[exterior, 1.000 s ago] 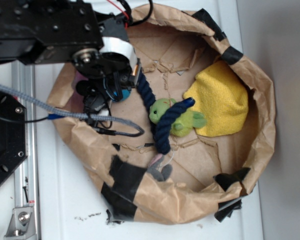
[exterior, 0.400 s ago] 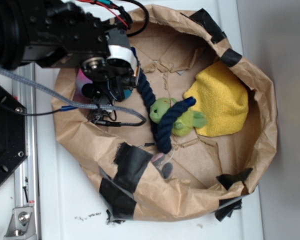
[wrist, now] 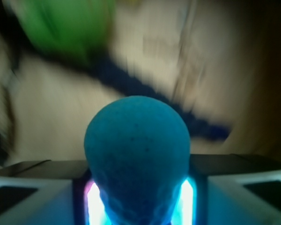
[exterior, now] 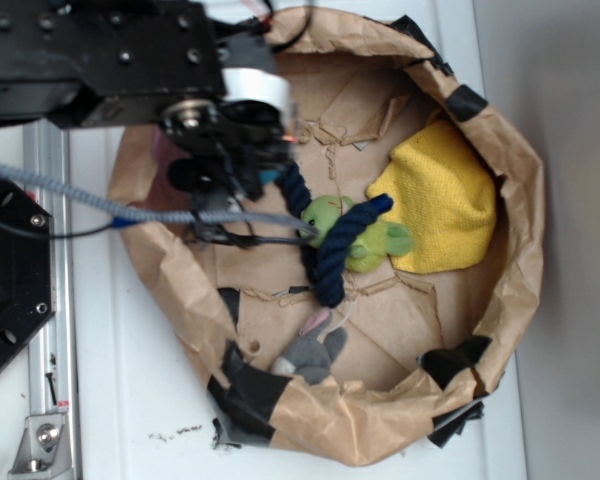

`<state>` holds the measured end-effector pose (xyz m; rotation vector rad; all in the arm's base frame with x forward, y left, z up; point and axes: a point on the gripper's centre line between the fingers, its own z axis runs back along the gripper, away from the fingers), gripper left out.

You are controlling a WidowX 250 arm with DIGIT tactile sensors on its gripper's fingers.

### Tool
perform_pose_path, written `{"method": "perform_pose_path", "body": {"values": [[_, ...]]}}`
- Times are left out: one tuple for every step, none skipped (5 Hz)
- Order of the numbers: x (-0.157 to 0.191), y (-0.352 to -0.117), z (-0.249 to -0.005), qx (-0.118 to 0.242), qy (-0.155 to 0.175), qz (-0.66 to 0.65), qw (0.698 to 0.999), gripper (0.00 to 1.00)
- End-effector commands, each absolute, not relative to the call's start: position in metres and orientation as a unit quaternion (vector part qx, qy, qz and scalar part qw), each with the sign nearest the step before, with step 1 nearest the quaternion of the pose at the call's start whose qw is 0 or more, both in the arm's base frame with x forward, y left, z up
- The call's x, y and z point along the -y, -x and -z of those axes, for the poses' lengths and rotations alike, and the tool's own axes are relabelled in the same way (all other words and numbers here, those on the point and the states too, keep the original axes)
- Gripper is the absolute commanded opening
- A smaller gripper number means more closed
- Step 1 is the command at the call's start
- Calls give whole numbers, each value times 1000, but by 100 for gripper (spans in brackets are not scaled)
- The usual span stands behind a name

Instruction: Grab the blue ball.

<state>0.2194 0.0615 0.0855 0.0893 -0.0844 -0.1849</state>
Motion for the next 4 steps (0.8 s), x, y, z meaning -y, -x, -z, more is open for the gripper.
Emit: {"method": "perform_pose_path", "body": {"values": [[-56, -256, -159, 56, -13, 35, 998, 0], [-48, -265, -152, 61, -48, 13, 997, 0], [-35, -276, -149, 75, -29, 2, 997, 0], [-23, -281, -148, 82, -15, -8, 997, 0]]}}
